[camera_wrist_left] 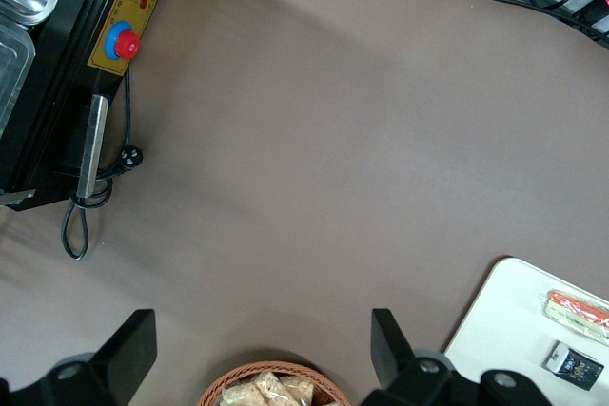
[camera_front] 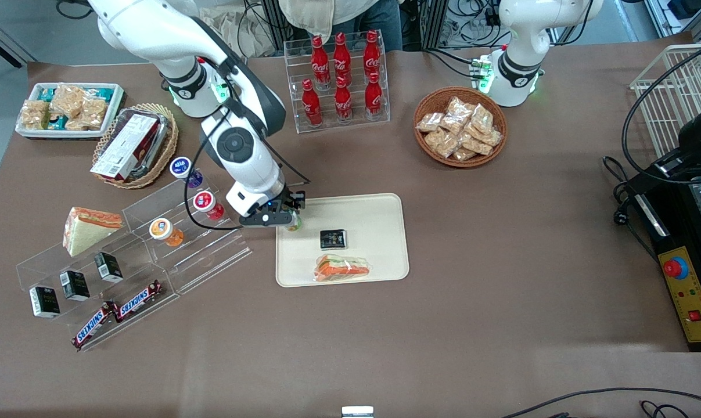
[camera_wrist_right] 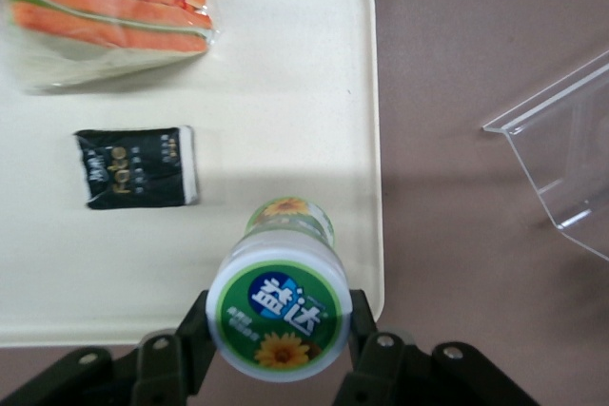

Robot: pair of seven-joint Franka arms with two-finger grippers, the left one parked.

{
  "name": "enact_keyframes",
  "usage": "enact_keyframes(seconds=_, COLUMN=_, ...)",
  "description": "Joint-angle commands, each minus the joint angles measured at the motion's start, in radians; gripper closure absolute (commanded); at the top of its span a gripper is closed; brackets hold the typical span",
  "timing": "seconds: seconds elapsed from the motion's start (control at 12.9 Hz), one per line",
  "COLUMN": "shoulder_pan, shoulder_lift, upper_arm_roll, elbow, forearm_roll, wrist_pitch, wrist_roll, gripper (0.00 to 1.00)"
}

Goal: Place green gum on tray

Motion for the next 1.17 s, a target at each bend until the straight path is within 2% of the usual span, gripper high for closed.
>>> enact_keyframes(seconds=0.0, shoulder_pan=0.062, shoulder_lift=0.092, upper_arm_roll=-0.075, elbow=0.070, forearm_roll=-0.057, wrist_pitch=0.004, wrist_roll=0.022, gripper=0.55)
enact_keyframes(seconds=0.62, shoulder_pan=0.085, shoulder_lift=0.118, upper_arm_roll=-0.083, elbow=0.079, forearm_roll=-0.058, wrist_pitch=0.006, wrist_roll=0.065, gripper=0.55)
enact_keyframes(seconds=0.78, shoulder_pan=0.088, shoulder_lift=0.120, upper_arm_roll=-0.083, elbow=0.079, forearm_roll=-0.059, wrist_pitch=0.007, wrist_roll=0.065, gripper=0.51)
enact_keyframes(seconds=0.85, shoulder_pan=0.088, shoulder_lift=0.120, upper_arm_roll=-0.083, elbow=0.079, forearm_roll=-0.059, wrist_pitch=0.007, wrist_roll=0.065, gripper=0.21)
enact_keyframes(seconds=0.93, shoulder_pan=0.088, shoulder_lift=0.118, upper_arm_roll=-0.083, elbow=0.079, forearm_roll=-0.059, wrist_pitch=0.007, wrist_roll=0.056, gripper=0.01)
enact_keyframes(seconds=1.09, shoulder_pan=0.088, shoulder_lift=0.112, upper_arm_roll=-0.083, elbow=0.079, forearm_roll=-0.061, wrist_pitch=0.007, wrist_roll=0.053, gripper=0.00)
